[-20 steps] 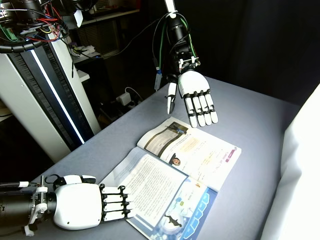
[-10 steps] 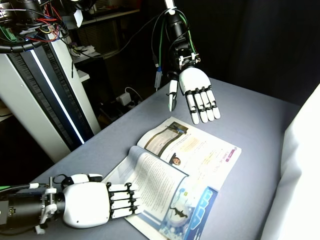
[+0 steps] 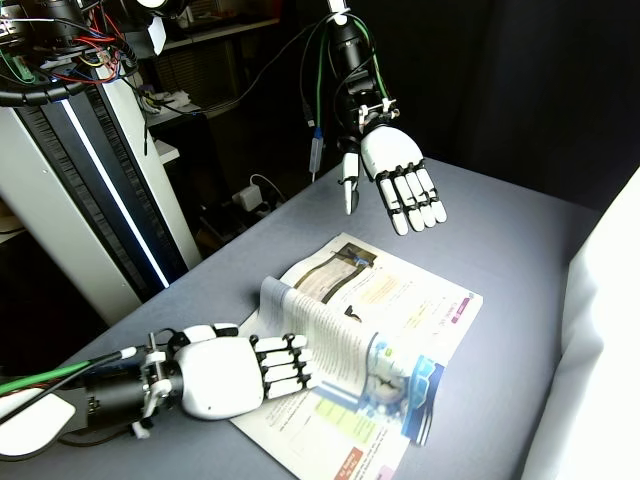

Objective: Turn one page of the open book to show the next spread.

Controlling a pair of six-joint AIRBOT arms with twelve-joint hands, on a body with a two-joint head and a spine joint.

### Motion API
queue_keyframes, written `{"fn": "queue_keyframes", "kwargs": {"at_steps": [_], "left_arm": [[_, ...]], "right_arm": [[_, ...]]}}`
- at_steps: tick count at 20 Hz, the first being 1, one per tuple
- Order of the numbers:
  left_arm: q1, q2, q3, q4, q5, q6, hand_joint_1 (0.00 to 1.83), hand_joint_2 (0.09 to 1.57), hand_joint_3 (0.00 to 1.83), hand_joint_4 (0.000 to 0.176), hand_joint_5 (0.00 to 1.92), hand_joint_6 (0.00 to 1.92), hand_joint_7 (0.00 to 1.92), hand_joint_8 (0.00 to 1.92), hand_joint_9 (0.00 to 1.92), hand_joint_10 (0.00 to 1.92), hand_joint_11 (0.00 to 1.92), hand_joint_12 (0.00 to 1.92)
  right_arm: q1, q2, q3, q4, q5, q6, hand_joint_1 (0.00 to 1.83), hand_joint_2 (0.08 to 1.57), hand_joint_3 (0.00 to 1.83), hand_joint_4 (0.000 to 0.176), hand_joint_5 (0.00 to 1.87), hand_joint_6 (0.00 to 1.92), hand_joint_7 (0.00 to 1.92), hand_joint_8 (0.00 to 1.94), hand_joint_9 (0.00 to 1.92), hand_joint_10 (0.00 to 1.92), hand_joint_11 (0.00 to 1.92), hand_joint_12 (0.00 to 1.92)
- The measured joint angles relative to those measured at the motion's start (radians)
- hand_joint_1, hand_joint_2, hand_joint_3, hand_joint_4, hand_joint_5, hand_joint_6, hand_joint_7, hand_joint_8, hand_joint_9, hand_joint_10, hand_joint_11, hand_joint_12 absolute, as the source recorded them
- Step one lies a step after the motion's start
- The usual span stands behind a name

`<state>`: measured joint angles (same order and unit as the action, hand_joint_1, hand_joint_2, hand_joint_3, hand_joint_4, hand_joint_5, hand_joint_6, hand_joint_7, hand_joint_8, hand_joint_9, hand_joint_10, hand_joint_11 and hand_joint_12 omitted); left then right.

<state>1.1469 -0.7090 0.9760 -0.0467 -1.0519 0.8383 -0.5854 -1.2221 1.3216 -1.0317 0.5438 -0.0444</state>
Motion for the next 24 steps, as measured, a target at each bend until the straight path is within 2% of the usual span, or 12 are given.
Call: {"fn": "queue_keyframes", "kwargs": {"at_steps": [2,4,5,6,13,15,17,18,19,20,21,24], "left_arm": [[0.047,0.014,-0.009,-0.046,-0.036,0.003,0.0,1.31,0.0,0.048,0.0,0.0,0.0,0.0,0.0,0.0,0.0,0.0],[0.093,0.024,-0.018,-0.085,-0.069,0.007,0.0,1.31,0.0,0.047,0.0,0.0,0.0,0.0,0.0,0.0,0.0,0.0],[0.12,0.032,-0.031,-0.103,-0.083,0.007,0.0,1.31,0.0,0.029,0.0,0.0,0.0,0.0,0.0,0.0,0.0,0.0],[0.143,0.036,-0.032,-0.106,-0.097,0.01,0.0,1.31,0.0,0.035,0.0,0.0,0.0,0.0,0.0,0.0,0.0,0.0],[0.157,0.04,-0.042,-0.13,-0.139,0.017,0.0,1.34,0.01,0.057,0.0,0.0,0.0,0.0,0.0,0.0,0.0,0.0],[0.157,0.04,-0.041,-0.13,-0.14,0.018,0.0,1.28,0.0,0.001,0.0,0.0,0.0,0.0,0.0,0.0,0.0,0.0],[0.157,0.039,-0.039,-0.129,-0.143,0.018,0.0,1.25,0.0,0.0,0.0,0.0,0.0,0.0,0.0,0.0,0.0,0.0],[0.157,0.038,-0.035,-0.129,-0.145,0.018,0.13,1.36,0.02,0.064,0.0,0.0,0.0,0.0,0.0,0.0,0.0,0.0],[0.157,0.038,-0.034,-0.129,-0.146,0.018,0.13,1.36,0.02,0.064,0.0,0.0,0.0,0.0,0.0,0.0,0.0,0.0],[0.157,0.037,-0.03,-0.129,-0.146,0.018,0.0,1.19,0.0,0.0,0.31,0.01,0.29,0.04,0.37,0.02,0.11,0.76],[0.157,0.034,-0.027,-0.13,-0.149,0.019,0.0,1.16,0.0,0.0,0.35,0.0,0.35,0.01,0.44,0.01,0.1,0.95],[0.157,0.033,-0.027,-0.124,-0.152,0.018,0.0,1.15,0.0,0.0,0.36,0.0,0.37,0.0,0.45,0.0,0.08,1.04]], "right_arm": [[0.035,-0.027,0.008,0.041,0.021,-0.042,0.0,1.29,0.0,0.0,0.01,0.0,0.0,0.0,0.0,0.0,0.0,0.0],[0.062,-0.057,0.021,0.06,0.043,-0.065,0.0,1.29,0.0,0.0,0.0,0.0,0.0,0.0,0.0,0.0,0.0,0.0],[0.071,-0.074,0.029,0.066,0.055,-0.07,0.0,1.28,0.0,0.0,0.0,0.0,0.0,0.0,0.0,0.0,0.0,0.0],[0.076,-0.085,0.033,0.077,0.064,-0.077,0.0,1.27,0.0,0.0,0.0,0.0,0.0,0.0,0.0,0.0,0.0,0.0],[0.109,-0.171,0.082,0.199,0.122,-0.178,0.0,1.29,0.0,0.0,0.0,0.0,0.0,0.0,0.0,0.0,0.0,0.0],[0.122,-0.2,0.093,0.221,0.149,-0.193,0.0,1.25,0.0,0.0,0.0,0.0,0.0,0.0,0.0,0.0,0.0,0.0],[0.14,-0.226,0.095,0.264,0.189,-0.22,0.0,1.26,0.0,0.0,0.0,0.0,0.0,0.0,0.0,0.0,0.0,0.0],[0.151,-0.23,0.095,0.275,0.209,-0.23,0.0,1.25,0.0,0.0,0.0,0.0,0.0,0.0,0.0,0.0,0.0,0.0],[0.162,-0.23,0.096,0.282,0.224,-0.24,0.0,1.25,0.0,0.0,0.0,0.0,0.0,0.0,0.0,0.0,0.0,0.0],[0.18,-0.229,0.099,0.297,0.237,-0.246,0.0,1.25,0.0,0.0,0.0,0.0,0.0,0.0,0.0,0.0,0.0,0.0],[0.197,-0.226,0.1,0.311,0.249,-0.249,0.09,1.24,0.0,0.0,0.0,0.0,0.0,0.0,0.0,0.0,0.0,0.0],[0.245,-0.2,0.089,0.343,0.295,-0.261,0.05,1.24,0.0,0.0,0.0,0.0,0.0,0.0,0.0,0.0,0.0,0.0]]}}
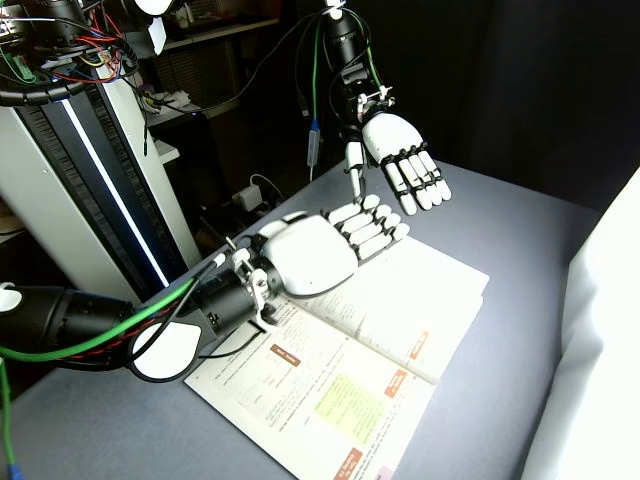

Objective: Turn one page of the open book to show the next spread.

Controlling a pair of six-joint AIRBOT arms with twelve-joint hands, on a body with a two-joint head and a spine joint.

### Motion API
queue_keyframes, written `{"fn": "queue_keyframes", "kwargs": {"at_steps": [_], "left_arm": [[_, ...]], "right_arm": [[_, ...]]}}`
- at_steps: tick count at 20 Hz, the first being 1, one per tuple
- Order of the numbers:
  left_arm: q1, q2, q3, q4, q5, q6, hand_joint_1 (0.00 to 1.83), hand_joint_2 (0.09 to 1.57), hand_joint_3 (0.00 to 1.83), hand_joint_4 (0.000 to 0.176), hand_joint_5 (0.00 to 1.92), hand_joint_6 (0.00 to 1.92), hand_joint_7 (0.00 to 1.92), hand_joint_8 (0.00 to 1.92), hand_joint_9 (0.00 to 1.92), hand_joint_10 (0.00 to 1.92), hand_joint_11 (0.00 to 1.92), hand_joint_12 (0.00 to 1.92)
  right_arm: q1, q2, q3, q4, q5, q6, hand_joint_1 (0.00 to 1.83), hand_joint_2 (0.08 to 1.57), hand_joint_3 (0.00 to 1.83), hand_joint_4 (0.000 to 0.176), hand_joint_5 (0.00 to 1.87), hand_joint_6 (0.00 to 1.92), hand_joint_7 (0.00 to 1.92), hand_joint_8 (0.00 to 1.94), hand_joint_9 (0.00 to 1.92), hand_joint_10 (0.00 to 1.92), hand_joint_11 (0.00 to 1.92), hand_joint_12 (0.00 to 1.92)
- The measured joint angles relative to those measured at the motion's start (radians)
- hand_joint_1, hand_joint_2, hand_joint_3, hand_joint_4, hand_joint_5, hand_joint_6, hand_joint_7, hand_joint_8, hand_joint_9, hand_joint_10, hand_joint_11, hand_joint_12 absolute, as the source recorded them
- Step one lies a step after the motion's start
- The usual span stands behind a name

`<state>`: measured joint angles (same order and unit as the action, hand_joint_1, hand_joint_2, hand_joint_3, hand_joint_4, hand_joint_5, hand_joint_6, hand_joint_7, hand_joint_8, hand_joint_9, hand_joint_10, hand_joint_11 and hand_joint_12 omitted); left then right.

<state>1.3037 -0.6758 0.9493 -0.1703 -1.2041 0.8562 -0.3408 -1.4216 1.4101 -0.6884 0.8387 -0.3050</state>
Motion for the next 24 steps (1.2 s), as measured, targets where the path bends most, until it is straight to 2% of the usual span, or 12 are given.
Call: {"fn": "queue_keyframes", "kwargs": {"at_steps": [3,4,6,7,9,11,16,18,19,20,21,24], "left_arm": [[0.0,0.0,0.0,-0.006,-0.001,0.0,0.0,1.15,0.0,0.0,0.36,0.0,0.37,0.0,0.45,0.0,0.08,1.04],[0.0,0.0,0.0,-0.006,-0.002,0.0,0.1,1.32,0.02,0.062,0.01,0.0,0.01,0.0,0.02,0.0,0.0,0.04],[0.0,-0.001,0.0,-0.003,-0.005,0.0,0.06,1.35,0.02,0.041,0.0,0.0,0.0,0.0,0.0,0.0,0.0,0.0],[0.0,-0.001,0.0,-0.005,-0.011,0.0,0.06,1.35,0.02,0.048,0.0,0.0,0.0,0.0,0.0,0.0,0.0,0.0],[0.0,-0.001,-0.001,-0.006,-0.019,0.0,0.01,1.34,0.01,0.037,0.0,0.0,0.0,0.0,0.0,0.0,0.0,0.0],[0.0,-0.007,-0.001,-0.008,-0.027,0.0,0.0,1.34,0.01,0.038,0.0,0.0,0.0,0.0,0.0,0.0,0.0,0.0],[-0.015,-0.034,0.004,-0.006,-0.048,0.0,0.0,1.34,0.0,0.053,0.0,0.0,0.0,0.0,0.0,0.0,0.0,0.0],[-0.032,-0.052,0.011,0.003,-0.053,-0.001,0.0,1.34,0.0,0.042,0.0,0.0,0.0,0.0,0.0,0.0,0.0,0.0],[-0.044,-0.059,0.017,0.011,-0.054,-0.002,0.0,1.35,0.01,0.015,0.0,0.0,0.0,0.0,0.0,0.0,0.0,0.0],[-0.061,-0.068,0.027,0.024,-0.053,-0.003,0.0,1.35,0.01,0.013,0.0,0.0,0.0,0.0,0.0,0.0,0.0,0.0],[-0.079,-0.075,0.031,0.027,-0.051,-0.006,0.0,1.36,0.01,0.0,0.0,0.0,0.0,0.0,0.0,0.0,0.0,0.0],[-0.158,-0.115,0.065,0.079,-0.034,-0.023,0.0,1.36,0.01,0.0,0.0,0.0,0.0,0.0,0.0,0.0,0.0,0.0]], "right_arm": [[0.0,0.061,-0.025,0.029,0.024,-0.025,0.11,1.23,0.0,0.0,0.0,0.0,0.0,0.0,0.0,0.0,0.0,0.0],[0.0,0.09,-0.039,0.035,0.023,-0.038,0.08,1.27,0.01,0.0,0.0,0.0,0.0,0.0,0.0,0.0,0.0,0.0],[0.0,0.151,-0.071,0.046,0.023,-0.055,0.12,1.27,0.01,0.0,0.0,0.0,0.0,0.0,0.0,0.0,0.0,0.0],[0.0,0.165,-0.08,0.059,0.023,-0.068,0.13,1.28,0.01,0.0,0.0,0.0,0.0,0.0,0.0,0.0,0.0,0.0],[-0.015,0.205,-0.118,0.107,0.033,-0.098,0.09,1.28,0.01,0.0,0.0,0.0,0.0,0.0,0.0,0.0,0.0,0.0],[-0.063,0.249,-0.146,0.144,0.037,-0.119,0.0,1.26,0.0,0.0,0.0,0.0,0.0,0.0,0.0,0.0,0.0,0.0],[-0.185,0.389,-0.203,0.195,0.0,-0.122,0.0,1.29,0.01,0.0,0.0,0.0,0.0,0.0,0.0,0.0,0.0,0.0],[-0.246,0.436,-0.234,0.236,-0.006,-0.123,0.0,1.26,0.0,0.0,0.0,0.0,0.0,0.0,0.0,0.0,0.0,0.0],[-0.268,0.452,-0.246,0.245,-0.007,-0.132,0.0,1.27,0.0,0.0,0.0,0.0,0.0,0.0,0.0,0.0,0.0,0.0],[-0.291,0.473,-0.266,0.265,-0.011,-0.147,0.0,1.3,0.01,0.0,0.0,0.0,0.0,0.0,0.0,0.0,0.0,0.0],[-0.309,0.488,-0.282,0.286,-0.013,-0.167,0.0,1.3,0.01,0.0,0.0,0.0,0.0,0.0,0.0,0.0,0.0,0.0],[-0.385,0.549,-0.314,0.364,0.0,-0.194,0.0,1.32,0.02,0.0,0.0,0.0,0.0,0.0,0.0,0.0,0.0,0.0]]}}
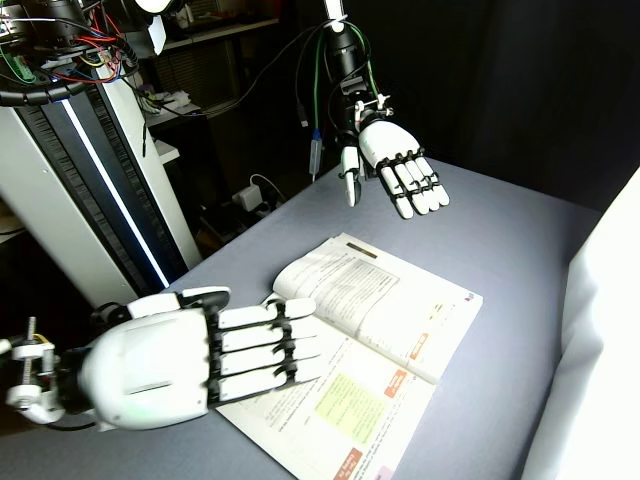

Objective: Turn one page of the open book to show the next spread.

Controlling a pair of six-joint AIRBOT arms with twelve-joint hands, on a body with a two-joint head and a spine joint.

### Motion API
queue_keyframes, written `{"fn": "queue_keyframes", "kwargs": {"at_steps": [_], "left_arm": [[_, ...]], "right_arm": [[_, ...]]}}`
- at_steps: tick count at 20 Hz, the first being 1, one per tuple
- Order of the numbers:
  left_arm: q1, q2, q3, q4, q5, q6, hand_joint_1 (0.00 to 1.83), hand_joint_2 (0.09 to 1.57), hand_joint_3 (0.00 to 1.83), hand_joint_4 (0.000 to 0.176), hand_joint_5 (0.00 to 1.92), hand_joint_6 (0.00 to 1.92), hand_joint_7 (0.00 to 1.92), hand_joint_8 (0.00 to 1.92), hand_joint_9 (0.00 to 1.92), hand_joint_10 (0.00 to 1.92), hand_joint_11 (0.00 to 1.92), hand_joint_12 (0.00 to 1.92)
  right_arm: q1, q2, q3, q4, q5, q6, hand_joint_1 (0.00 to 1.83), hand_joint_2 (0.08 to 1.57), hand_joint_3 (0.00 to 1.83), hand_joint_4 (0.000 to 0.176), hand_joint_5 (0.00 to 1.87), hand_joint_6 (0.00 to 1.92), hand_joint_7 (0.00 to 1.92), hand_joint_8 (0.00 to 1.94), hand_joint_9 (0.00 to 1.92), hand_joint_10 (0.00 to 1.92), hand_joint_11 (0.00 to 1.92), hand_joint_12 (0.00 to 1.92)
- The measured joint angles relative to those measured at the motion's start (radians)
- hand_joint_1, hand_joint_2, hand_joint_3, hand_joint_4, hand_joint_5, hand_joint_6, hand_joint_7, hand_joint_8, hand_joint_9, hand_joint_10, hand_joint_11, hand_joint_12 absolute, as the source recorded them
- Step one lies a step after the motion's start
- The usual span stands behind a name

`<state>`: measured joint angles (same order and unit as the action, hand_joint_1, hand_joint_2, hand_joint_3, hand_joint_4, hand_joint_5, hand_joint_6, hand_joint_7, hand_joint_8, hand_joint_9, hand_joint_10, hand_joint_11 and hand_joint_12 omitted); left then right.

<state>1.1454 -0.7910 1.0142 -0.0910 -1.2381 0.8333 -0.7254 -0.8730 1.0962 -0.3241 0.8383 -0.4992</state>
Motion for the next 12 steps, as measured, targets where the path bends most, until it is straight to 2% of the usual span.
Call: {"fn": "queue_keyframes", "kwargs": {"at_steps": [3,6,8,9,12], "left_arm": [[-0.039,-0.037,0.018,0.036,0.023,-0.019,0.0,1.37,0.01,0.0,0.0,0.0,0.0,0.0,0.0,0.0,0.0,0.0],[-0.058,-0.049,0.024,0.048,0.032,-0.023,0.0,1.37,0.0,0.003,0.0,0.0,0.0,0.0,0.0,0.0,0.0,0.0],[-0.058,-0.053,0.029,0.044,0.012,-0.027,0.0,1.36,0.0,0.0,0.0,0.0,0.0,0.0,0.0,0.0,0.0,0.0],[-0.058,-0.056,0.031,0.039,0.007,-0.027,0.02,1.37,0.0,0.009,0.0,0.0,0.0,0.0,0.0,0.0,0.0,0.0],[-0.058,-0.08,0.034,0.022,-0.039,-0.03,0.01,1.35,0.0,0.0,0.0,0.0,0.0,0.0,0.0,0.0,0.0,0.0]], "right_arm": [[-0.072,0.027,-0.021,0.085,0.013,-0.023,0.0,1.31,0.01,0.0,0.0,0.0,0.0,0.0,0.0,0.0,0.0,0.0],[-0.151,0.053,-0.056,0.159,0.083,-0.053,0.0,1.33,0.02,0.0,0.0,0.0,0.0,0.0,0.0,0.0,0.0,0.0],[-0.176,0.071,-0.067,0.192,0.135,-0.056,0.0,1.33,0.02,0.0,0.0,0.0,0.0,0.0,0.0,0.0,0.0,0.0],[-0.177,0.077,-0.07,0.205,0.15,-0.056,0.0,1.33,0.02,0.0,0.0,0.0,0.0,0.0,0.0,0.0,0.0,0.0],[-0.203,0.089,-0.087,0.24,0.228,-0.063,0.0,1.32,0.02,0.0,0.0,0.0,0.0,0.0,0.0,0.0,0.0,0.0]]}}
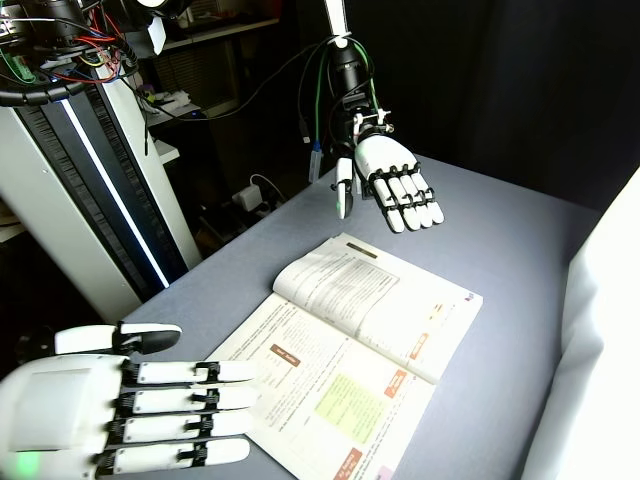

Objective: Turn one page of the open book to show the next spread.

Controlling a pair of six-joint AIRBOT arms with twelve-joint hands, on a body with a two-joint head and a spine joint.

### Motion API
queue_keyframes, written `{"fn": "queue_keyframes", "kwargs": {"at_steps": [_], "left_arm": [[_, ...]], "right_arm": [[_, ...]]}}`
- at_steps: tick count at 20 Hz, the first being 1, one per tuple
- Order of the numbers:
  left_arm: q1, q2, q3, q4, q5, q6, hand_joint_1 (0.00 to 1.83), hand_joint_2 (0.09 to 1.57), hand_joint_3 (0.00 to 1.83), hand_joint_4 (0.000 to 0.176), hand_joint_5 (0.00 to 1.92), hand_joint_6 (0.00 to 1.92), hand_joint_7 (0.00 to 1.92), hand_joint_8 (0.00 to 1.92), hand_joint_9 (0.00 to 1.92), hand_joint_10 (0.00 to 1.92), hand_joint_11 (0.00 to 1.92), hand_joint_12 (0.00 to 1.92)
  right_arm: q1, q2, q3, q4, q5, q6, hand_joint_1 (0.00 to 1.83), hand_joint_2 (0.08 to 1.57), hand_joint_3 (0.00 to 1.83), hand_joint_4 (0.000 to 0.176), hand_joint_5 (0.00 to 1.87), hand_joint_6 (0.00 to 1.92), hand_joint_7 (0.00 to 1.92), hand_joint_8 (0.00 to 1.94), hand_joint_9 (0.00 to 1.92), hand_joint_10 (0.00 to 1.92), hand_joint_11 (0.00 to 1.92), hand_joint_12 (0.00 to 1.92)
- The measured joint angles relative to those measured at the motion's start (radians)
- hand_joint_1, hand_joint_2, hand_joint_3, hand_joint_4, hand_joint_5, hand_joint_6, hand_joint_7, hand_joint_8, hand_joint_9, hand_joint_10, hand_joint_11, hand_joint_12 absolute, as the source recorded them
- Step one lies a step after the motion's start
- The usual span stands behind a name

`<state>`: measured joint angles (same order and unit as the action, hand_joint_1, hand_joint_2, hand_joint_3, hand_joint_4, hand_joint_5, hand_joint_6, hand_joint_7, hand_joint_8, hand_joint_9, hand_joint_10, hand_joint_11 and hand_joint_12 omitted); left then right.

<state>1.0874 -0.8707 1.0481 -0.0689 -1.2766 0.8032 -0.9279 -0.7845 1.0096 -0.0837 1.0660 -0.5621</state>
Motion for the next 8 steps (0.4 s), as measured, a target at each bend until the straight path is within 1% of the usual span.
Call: {"fn": "queue_keyframes", "kwargs": {"at_steps": [2,4,6,8], "left_arm": [[0.0,-0.014,0.007,-0.01,-0.018,-0.001,0.01,1.35,0.0,0.0,0.0,0.0,0.0,0.0,0.0,0.0,0.0,0.0],[0.0,-0.027,0.012,-0.028,-0.031,-0.005,0.1,1.35,0.0,0.0,0.0,0.0,0.0,0.0,0.0,0.0,0.0,0.0],[0.0,-0.033,0.012,-0.041,-0.056,-0.007,0.04,1.36,0.0,0.0,0.0,0.0,0.0,0.0,0.0,0.0,0.0,0.0],[0.0,-0.037,0.012,-0.048,-0.081,-0.008,0.03,1.37,0.01,0.0,0.0,0.0,0.0,0.0,0.0,0.0,0.0,0.0]], "right_arm": [[-0.035,0.005,-0.011,0.019,0.053,-0.001,0.0,1.33,0.02,0.0,0.0,0.0,0.0,0.0,0.0,0.0,0.0,0.0],[-0.066,0.011,-0.013,0.048,0.113,-0.001,0.0,1.34,0.02,0.0,0.0,0.0,0.0,0.0,0.0,0.0,0.0,0.0],[-0.086,0.024,-0.018,0.095,0.17,-0.01,0.0,1.35,0.02,0.0,0.0,0.0,0.0,0.0,0.0,0.0,0.0,0.0],[-0.086,0.031,-0.024,0.118,0.22,-0.019,0.0,1.35,0.02,0.0,0.0,0.0,0.0,0.0,0.0,0.0,0.0,0.0]]}}
